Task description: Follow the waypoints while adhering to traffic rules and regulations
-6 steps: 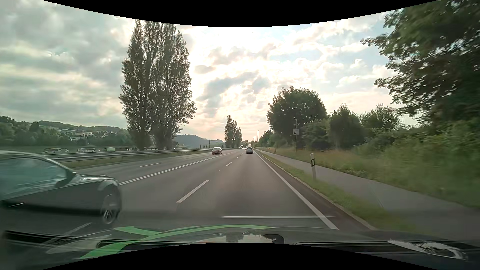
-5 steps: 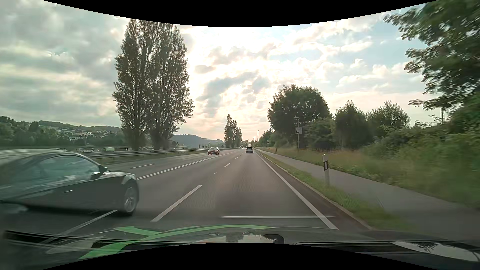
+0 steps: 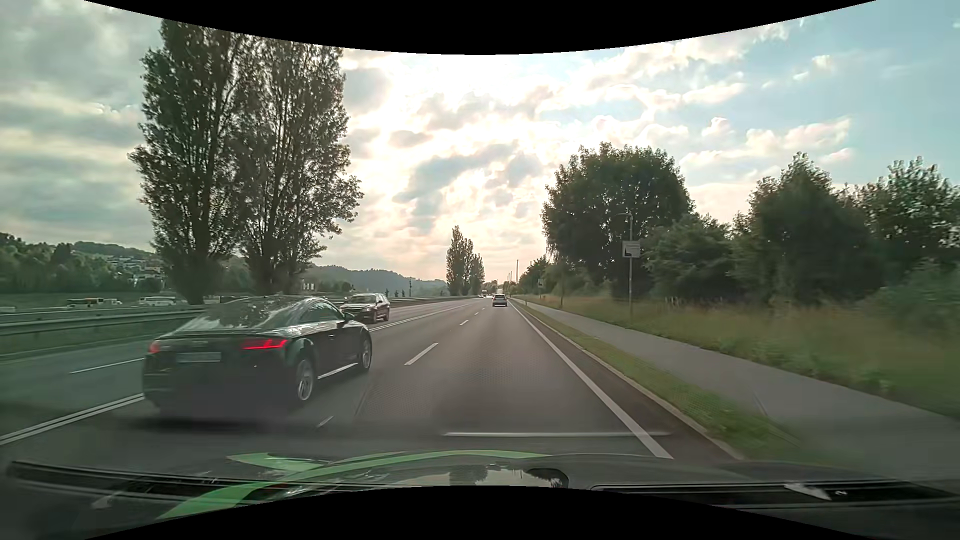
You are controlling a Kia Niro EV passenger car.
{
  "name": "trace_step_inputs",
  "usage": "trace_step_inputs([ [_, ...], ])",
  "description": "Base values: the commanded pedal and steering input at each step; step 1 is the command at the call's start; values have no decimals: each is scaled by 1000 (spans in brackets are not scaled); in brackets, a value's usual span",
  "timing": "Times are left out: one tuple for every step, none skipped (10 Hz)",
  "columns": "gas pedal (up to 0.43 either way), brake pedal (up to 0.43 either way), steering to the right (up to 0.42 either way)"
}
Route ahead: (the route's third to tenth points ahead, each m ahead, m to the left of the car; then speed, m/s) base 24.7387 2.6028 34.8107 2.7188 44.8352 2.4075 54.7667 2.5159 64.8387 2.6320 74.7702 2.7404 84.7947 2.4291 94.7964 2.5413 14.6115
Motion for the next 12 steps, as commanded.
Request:
trace_step_inputs([
  [169,0,-3],
  [169,0,-3],
  [169,0,-3],
  [169,0,-3],
  [169,0,-3],
  [169,0,-3],
  [169,0,-3],
  [169,0,-3],
  [169,0,-3],
  [169,0,-2],
  [169,0,-1],
  [169,0,-1],
])
